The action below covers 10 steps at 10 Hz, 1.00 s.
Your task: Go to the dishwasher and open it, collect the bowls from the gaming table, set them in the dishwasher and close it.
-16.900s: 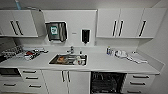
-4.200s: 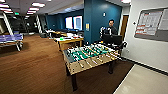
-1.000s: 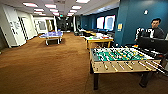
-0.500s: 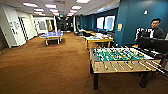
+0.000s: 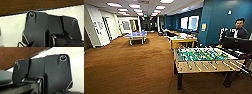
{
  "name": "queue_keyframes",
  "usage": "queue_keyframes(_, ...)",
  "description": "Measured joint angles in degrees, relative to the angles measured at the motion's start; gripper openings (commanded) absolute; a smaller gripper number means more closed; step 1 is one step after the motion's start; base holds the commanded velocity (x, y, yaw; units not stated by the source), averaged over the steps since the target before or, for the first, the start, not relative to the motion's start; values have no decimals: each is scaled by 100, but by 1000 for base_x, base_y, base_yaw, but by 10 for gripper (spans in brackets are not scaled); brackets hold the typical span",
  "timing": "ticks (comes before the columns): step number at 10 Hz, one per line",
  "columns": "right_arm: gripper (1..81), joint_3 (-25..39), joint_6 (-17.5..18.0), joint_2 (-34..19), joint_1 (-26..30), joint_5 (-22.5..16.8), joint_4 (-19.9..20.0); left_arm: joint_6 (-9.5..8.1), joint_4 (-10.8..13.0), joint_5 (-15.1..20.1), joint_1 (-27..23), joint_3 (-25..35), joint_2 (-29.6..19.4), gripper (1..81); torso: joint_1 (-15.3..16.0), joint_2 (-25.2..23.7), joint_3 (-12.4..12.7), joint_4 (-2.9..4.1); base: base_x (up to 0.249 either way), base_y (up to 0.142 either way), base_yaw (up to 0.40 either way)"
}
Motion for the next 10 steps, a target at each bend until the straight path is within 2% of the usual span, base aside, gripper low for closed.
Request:
queue_keyframes(4, 811, 2, -1, 1, -82, -143, -2, -2, -22, 10, 67, 0, -30, 811, -15, -9, 2, 0, 62, 0, 0)
queue_keyframes(10, 811, 2, -15, 20, -29, -132, -2, -2, -22, 0, 4, 0, -28, 811, -11, -6, 2, 0, 102, 0, 0)
